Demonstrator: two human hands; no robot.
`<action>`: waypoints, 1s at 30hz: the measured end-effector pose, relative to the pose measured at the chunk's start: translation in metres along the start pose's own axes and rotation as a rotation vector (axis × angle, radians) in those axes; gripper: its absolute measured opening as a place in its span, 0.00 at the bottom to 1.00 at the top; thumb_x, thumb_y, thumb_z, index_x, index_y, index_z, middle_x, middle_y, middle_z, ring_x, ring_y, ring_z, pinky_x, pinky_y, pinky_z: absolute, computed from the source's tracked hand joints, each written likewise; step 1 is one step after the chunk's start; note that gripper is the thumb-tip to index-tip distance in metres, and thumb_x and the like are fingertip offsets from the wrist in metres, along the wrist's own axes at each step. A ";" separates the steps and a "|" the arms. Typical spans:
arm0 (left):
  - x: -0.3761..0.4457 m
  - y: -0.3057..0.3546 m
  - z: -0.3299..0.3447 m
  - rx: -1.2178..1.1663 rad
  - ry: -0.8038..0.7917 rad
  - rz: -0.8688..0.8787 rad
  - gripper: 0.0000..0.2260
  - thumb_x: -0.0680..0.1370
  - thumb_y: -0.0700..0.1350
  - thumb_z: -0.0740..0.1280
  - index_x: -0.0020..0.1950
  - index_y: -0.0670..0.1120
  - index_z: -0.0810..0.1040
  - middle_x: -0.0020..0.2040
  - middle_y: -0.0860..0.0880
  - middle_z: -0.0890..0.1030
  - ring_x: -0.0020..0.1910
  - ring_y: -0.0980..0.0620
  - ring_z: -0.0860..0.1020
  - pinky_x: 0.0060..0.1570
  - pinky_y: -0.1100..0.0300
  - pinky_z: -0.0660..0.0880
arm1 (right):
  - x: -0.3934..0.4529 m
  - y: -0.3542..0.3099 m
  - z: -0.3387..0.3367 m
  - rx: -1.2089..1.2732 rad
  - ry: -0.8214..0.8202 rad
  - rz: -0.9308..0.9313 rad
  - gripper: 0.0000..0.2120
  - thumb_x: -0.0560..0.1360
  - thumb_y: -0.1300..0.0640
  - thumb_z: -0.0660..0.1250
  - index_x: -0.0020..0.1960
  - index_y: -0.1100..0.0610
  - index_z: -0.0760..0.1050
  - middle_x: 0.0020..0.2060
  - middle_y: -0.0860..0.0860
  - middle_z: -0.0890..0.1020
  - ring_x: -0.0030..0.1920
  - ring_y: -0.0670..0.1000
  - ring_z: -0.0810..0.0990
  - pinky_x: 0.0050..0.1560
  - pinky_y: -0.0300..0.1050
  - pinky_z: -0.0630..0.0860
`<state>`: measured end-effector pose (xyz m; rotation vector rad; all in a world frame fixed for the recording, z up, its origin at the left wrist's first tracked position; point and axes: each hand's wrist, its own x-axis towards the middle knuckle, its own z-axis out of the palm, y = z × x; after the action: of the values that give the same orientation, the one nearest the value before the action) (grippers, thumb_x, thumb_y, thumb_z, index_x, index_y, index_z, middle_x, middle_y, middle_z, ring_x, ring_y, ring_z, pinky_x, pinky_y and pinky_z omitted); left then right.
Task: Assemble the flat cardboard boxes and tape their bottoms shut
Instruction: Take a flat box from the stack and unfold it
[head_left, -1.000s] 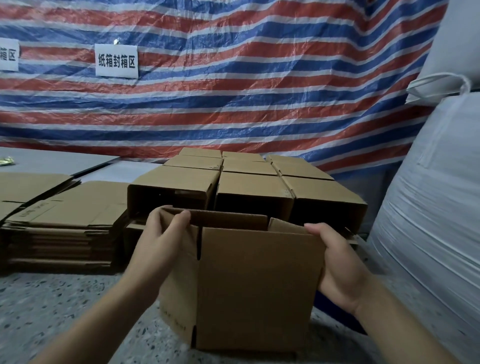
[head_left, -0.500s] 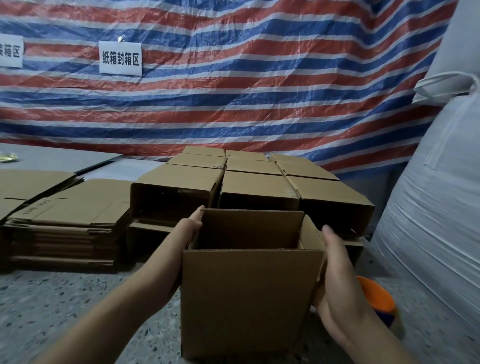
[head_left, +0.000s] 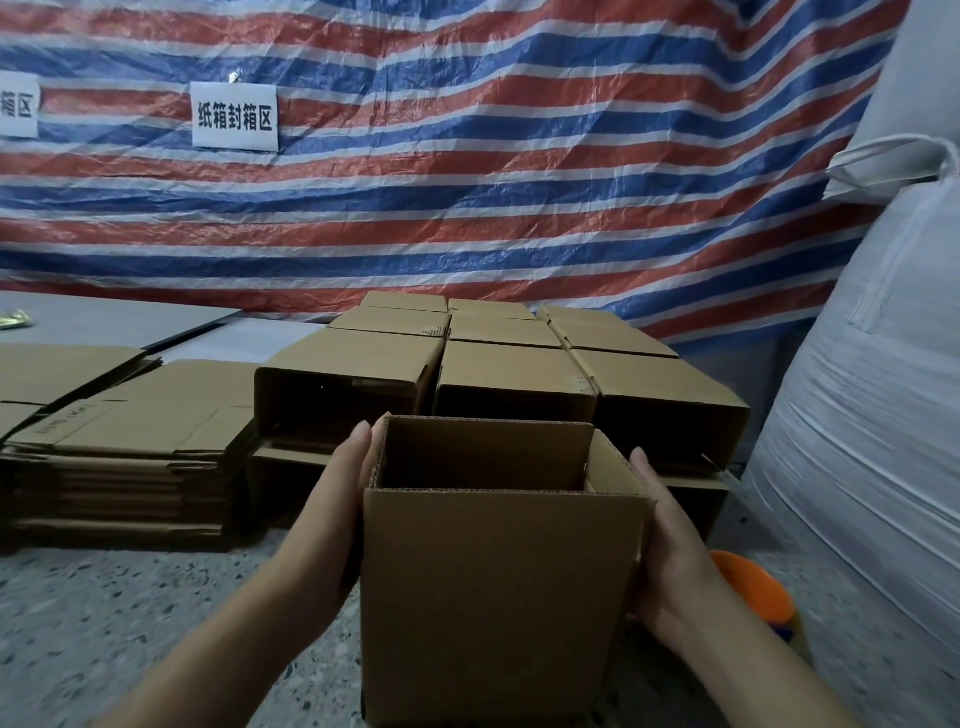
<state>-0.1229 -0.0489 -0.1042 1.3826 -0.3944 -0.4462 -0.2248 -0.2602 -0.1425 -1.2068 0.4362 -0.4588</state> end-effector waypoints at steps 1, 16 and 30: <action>-0.006 -0.004 -0.001 -0.008 0.020 0.010 0.22 0.73 0.65 0.56 0.57 0.59 0.82 0.50 0.48 0.86 0.48 0.52 0.84 0.39 0.58 0.80 | 0.000 0.004 0.002 0.028 0.016 0.005 0.27 0.76 0.32 0.57 0.38 0.47 0.87 0.41 0.58 0.87 0.39 0.56 0.88 0.37 0.49 0.80; -0.014 -0.016 0.001 -0.215 0.083 -0.055 0.24 0.79 0.61 0.60 0.32 0.51 0.86 0.32 0.49 0.83 0.29 0.53 0.82 0.25 0.64 0.75 | 0.001 0.017 0.011 0.237 0.026 0.002 0.32 0.79 0.33 0.54 0.33 0.49 0.87 0.35 0.54 0.87 0.33 0.53 0.87 0.27 0.44 0.80; -0.011 -0.020 0.001 -0.242 0.095 -0.008 0.08 0.80 0.47 0.63 0.49 0.46 0.80 0.28 0.50 0.80 0.23 0.55 0.78 0.20 0.65 0.72 | -0.002 0.018 0.010 0.229 -0.115 -0.050 0.32 0.76 0.28 0.50 0.39 0.43 0.87 0.43 0.53 0.88 0.42 0.52 0.88 0.35 0.44 0.82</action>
<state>-0.1342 -0.0468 -0.1239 1.1658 -0.2482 -0.4184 -0.2195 -0.2461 -0.1561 -1.0181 0.2478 -0.4664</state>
